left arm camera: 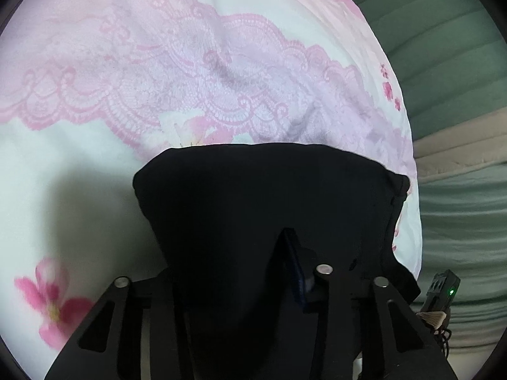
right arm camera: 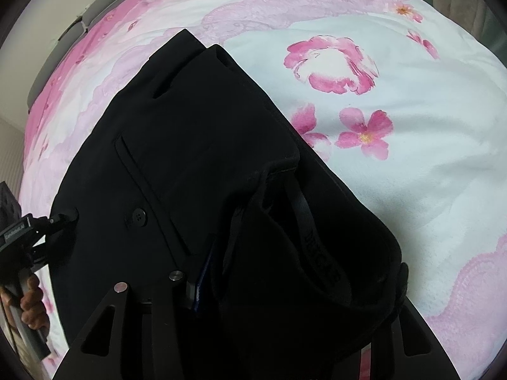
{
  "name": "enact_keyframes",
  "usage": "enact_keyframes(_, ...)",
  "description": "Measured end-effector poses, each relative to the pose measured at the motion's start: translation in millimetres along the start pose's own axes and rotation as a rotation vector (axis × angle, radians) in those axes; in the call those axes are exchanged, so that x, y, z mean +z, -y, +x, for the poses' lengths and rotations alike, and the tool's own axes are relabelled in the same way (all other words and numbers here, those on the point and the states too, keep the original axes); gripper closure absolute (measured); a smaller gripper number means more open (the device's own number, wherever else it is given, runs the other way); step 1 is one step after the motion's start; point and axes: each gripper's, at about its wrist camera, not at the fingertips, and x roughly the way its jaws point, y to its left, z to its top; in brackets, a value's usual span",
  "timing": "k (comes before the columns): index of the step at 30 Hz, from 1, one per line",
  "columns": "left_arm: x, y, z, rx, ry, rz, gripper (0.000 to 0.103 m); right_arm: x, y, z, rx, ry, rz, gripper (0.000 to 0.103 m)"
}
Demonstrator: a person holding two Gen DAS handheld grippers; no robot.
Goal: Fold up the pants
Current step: 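Grasp the folded trousers with both grippers from opposite sides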
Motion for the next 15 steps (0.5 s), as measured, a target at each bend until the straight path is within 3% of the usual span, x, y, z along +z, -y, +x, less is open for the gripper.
enact_keyframes(5, -11.8, 30.7, -23.4, 0.041, 0.043, 0.065, 0.079, 14.9, -4.1, -11.9, 0.024, -0.006, -0.011, 0.065)
enact_keyframes(10, -32.5, 74.5, -51.2, 0.108, 0.088, 0.184, 0.081, 19.7, -11.5, -47.6, 0.081, 0.027, -0.067, 0.075)
enact_keyframes(15, -61.7, 102.6, -83.9, 0.129, 0.112, 0.189, 0.081, 23.8, -27.3, -92.5, 0.139, 0.039, -0.146, 0.076)
